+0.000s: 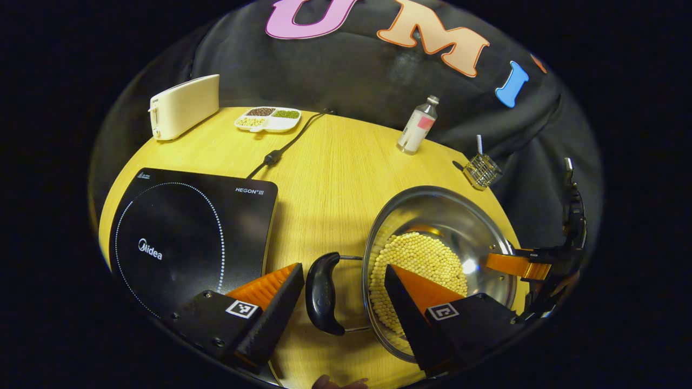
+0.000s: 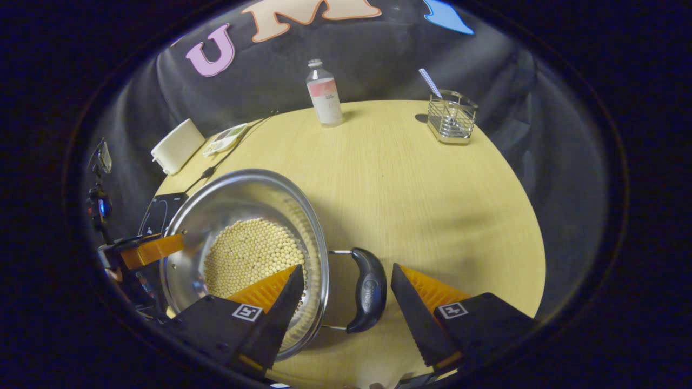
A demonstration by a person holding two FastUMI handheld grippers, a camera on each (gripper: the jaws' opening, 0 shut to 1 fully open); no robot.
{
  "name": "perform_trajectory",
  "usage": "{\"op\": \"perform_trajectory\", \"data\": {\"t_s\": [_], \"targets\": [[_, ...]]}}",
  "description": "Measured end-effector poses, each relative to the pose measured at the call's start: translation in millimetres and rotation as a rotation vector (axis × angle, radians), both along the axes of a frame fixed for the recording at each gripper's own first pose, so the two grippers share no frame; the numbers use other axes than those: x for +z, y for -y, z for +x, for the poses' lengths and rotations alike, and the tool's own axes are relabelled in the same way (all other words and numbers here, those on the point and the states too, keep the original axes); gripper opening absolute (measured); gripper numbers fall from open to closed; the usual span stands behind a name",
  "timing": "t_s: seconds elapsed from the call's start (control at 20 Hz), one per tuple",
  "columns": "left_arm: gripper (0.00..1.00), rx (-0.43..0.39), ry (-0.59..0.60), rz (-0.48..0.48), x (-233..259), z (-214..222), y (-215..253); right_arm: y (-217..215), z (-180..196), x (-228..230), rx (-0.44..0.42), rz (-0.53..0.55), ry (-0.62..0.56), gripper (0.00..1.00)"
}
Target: First push the handle of the pot to place it horizontally, then grasp the pot with both hands and set it on the induction cooktop.
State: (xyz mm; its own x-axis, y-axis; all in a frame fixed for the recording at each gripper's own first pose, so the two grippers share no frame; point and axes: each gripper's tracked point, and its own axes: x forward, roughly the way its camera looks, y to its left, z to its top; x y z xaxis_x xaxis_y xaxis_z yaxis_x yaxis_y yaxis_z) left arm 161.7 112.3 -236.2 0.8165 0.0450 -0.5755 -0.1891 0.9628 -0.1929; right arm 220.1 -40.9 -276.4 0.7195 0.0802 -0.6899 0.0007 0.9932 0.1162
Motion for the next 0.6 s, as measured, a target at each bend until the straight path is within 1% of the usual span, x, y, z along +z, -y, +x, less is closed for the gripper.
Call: {"op": "perform_trajectory", "data": {"t_s": [0.05, 0.1, 0.15, 0.2, 0.25, 0.3, 0.35, 0.4, 0.45, 0.5, 0.55, 0.6], "targets": [[0.98, -0.002, 0.004, 0.011, 0, 2, -1, -1, 1, -2, 0.0, 0.009, -0.004, 1.0], [1.0, -0.001, 0.001, 0.022, -2, 3, -1, -1, 2, -5, -0.003, 0.016, -0.007, 1.0], [0.98, 0.003, -0.001, 0.033, -3, 3, -4, -1, 3, -8, -0.007, 0.022, -0.015, 0.96], [0.98, 0.003, -0.005, 0.038, -5, 4, -3, -1, 3, -9, -0.011, 0.031, -0.02, 0.94], [0.96, 0.002, -0.009, 0.04, -6, 5, -3, 0, 3, -10, -0.016, 0.039, -0.023, 0.98], [0.96, 0.004, -0.015, 0.043, -7, 5, -3, 1, 5, -11, -0.022, 0.042, -0.022, 0.87], [0.95, 0.017, -0.025, 0.052, -9, 6, -7, 3, 5, -10, -0.024, 0.041, -0.019, 0.89], [0.85, 0.012, -0.037, 0.044, -12, 5, -5, 4, 5, -11, -0.026, 0.043, -0.022, 0.77], [0.79, 0.017, -0.033, 0.043, -12, 9, -4, 3, 4, -11, -0.026, 0.052, -0.028, 0.74], [0.72, 0.017, -0.037, 0.044, -12, 8, -2, 2, 4, -12, -0.026, 0.055, -0.032, 0.72], [0.71, 0.015, -0.04, 0.05, -13, 8, -3, 2, 4, -13, -0.024, 0.053, -0.033, 0.7], [0.77, 0.015, -0.041, 0.055, -14, 9, -3, -3, 5, -19, -0.01, 0.067, -0.039, 0.7]]}}
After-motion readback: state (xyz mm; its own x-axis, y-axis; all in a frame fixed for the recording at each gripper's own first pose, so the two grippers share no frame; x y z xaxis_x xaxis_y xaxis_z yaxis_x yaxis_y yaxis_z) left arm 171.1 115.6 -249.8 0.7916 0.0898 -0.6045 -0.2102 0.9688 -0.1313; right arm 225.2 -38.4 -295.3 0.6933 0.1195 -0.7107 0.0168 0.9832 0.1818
